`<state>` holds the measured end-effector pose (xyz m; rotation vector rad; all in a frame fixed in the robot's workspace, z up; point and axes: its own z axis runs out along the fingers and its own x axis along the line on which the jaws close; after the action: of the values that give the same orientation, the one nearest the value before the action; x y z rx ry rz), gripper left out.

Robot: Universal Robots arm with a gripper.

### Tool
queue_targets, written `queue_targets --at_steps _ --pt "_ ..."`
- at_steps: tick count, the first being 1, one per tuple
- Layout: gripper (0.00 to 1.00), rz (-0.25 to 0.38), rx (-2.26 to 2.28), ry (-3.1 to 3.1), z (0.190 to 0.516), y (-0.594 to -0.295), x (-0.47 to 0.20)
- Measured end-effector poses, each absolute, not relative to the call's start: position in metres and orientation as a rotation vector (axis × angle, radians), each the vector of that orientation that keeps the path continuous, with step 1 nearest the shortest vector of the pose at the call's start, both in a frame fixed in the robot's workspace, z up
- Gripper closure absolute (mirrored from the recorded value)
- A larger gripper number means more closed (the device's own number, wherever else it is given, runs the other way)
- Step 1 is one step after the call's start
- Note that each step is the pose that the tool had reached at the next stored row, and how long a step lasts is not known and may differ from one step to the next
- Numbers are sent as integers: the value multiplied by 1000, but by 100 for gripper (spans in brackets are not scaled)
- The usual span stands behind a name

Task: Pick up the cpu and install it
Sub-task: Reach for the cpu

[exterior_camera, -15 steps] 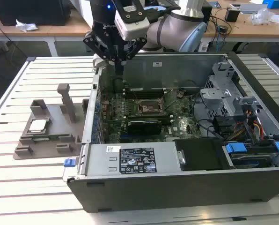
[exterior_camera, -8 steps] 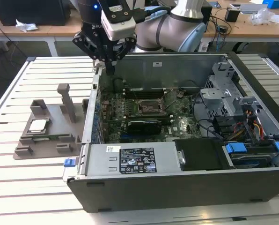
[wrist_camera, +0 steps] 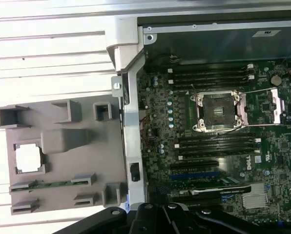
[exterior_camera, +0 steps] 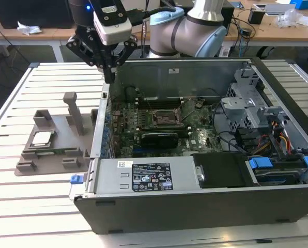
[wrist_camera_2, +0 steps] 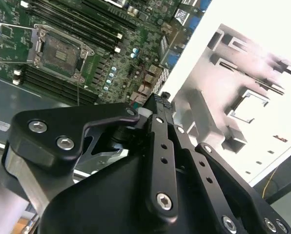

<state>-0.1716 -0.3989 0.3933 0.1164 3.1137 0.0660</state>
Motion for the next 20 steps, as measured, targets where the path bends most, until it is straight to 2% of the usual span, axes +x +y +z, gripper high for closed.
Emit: queue_targets --at_steps 20 --pt "89 66 117 3114 393 -399 -234"
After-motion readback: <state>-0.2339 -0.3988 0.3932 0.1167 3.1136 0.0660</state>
